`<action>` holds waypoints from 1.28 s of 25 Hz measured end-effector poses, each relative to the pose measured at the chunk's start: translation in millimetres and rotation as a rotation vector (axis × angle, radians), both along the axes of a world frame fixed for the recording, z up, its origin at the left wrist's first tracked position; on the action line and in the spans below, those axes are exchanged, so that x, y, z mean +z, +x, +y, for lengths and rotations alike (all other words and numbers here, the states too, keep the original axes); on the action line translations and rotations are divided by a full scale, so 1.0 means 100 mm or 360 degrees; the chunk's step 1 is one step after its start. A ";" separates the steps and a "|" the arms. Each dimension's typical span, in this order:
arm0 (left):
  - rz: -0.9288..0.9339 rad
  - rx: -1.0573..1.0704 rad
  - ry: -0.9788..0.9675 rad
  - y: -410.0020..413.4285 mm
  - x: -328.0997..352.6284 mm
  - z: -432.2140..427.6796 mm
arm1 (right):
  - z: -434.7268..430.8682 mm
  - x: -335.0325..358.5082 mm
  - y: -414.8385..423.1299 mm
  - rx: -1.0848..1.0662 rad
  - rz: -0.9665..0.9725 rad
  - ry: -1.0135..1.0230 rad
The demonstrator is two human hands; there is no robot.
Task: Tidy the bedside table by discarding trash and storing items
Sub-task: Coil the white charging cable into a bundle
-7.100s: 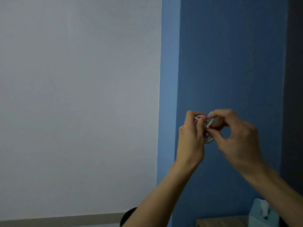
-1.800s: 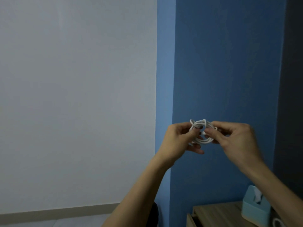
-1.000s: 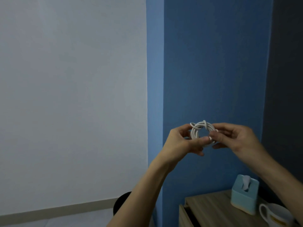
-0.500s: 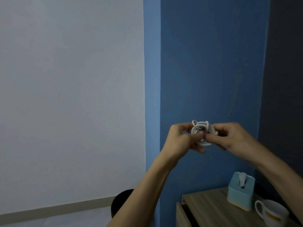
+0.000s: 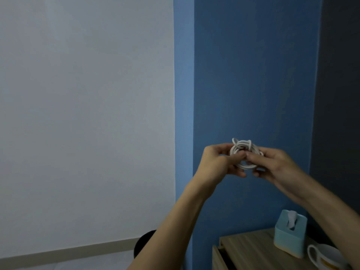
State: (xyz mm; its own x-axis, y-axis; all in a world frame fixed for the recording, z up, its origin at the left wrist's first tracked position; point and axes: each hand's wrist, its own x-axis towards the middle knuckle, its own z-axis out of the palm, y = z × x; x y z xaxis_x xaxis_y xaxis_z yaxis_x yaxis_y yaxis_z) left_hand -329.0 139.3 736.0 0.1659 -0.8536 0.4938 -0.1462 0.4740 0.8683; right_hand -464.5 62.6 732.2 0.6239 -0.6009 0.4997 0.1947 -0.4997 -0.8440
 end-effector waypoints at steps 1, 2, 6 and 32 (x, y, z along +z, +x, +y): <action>-0.0008 -0.0009 0.0007 0.00 0.01 0.01 | 0.00 -0.01 -0.02 0.0098 -0.0021 0.0059; -0.0027 -0.0013 0.0016 0.00 0.02 0.03 | 0.02 -0.01 -0.04 0.0190 -0.0044 0.0112; -0.0050 -0.0019 0.0047 0.04 0.02 0.05 | 0.01 0.01 -0.15 0.0525 -0.0211 0.0507; -0.0132 0.0059 -0.0124 -0.03 -0.03 0.17 | 0.08 -0.03 0.11 -0.0807 0.0191 -0.0896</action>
State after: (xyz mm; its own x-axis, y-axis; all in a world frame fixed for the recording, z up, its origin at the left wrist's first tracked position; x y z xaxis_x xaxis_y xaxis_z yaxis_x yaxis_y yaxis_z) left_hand -331.6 156.1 732.6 0.1524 -0.8061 0.5718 -0.2343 0.5326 0.8133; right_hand -453.3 70.1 728.7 0.4090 -0.5033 0.7612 -0.2503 -0.8640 -0.4368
